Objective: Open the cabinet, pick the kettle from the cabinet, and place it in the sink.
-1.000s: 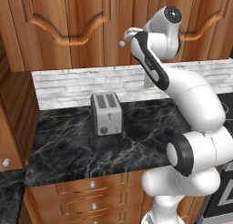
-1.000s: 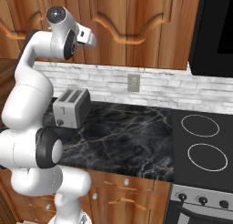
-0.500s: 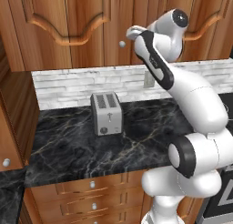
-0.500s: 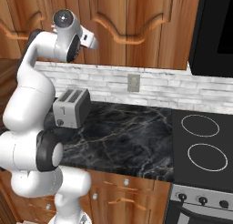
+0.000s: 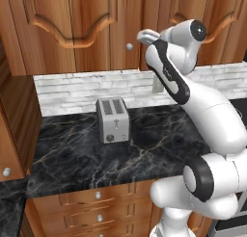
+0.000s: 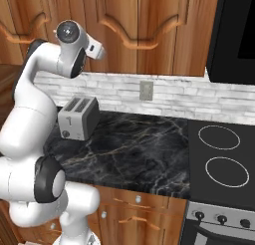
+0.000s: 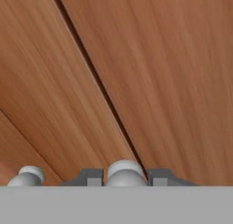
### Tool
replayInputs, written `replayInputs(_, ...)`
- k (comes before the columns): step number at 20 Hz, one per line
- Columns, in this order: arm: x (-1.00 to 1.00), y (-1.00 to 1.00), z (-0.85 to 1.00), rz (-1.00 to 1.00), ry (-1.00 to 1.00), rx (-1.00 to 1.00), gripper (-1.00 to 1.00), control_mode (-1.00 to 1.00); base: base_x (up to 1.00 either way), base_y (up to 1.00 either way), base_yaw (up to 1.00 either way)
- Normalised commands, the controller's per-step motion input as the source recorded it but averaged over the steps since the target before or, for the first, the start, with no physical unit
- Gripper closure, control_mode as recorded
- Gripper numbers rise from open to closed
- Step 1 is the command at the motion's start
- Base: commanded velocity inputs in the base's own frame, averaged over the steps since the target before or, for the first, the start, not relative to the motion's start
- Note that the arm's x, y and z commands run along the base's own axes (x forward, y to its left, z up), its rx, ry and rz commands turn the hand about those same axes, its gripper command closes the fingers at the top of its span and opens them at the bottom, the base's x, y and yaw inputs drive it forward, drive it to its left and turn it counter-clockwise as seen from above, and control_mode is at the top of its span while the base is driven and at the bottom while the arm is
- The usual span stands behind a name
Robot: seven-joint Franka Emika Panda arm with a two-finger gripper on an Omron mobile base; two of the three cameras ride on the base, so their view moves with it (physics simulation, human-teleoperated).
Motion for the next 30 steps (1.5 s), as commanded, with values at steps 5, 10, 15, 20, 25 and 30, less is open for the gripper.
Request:
replayInputs(5, -0.42, 0.04, 0.01, 0.00, -0.01, 0.07, 1.00, -1.00, 0.00, 0.00, 0.00)
replayInputs(10, -0.46, 0.00, 0.07, 0.00, 0.00, 0.06, 1.00, -1.00, 0.00, 0.00, 0.00)
replayInputs(15, -0.53, 0.00, 0.07, 0.00, 0.00, 0.04, 1.00, -1.00, 0.00, 0.00, 0.00)
replayInputs(20, -0.53, -0.04, 0.14, 0.00, 0.00, 0.04, 1.00, -1.00, 0.00, 0.00, 0.00)
replayInputs(25, -0.50, -0.14, 0.18, 0.00, 0.00, 0.03, 1.00, -1.00, 0.00, 0.00, 0.00)
replayInputs(30, -0.45, -0.20, 0.17, 0.00, 0.00, 0.03, 1.00, -1.00, 0.00, 0.00, 0.00)
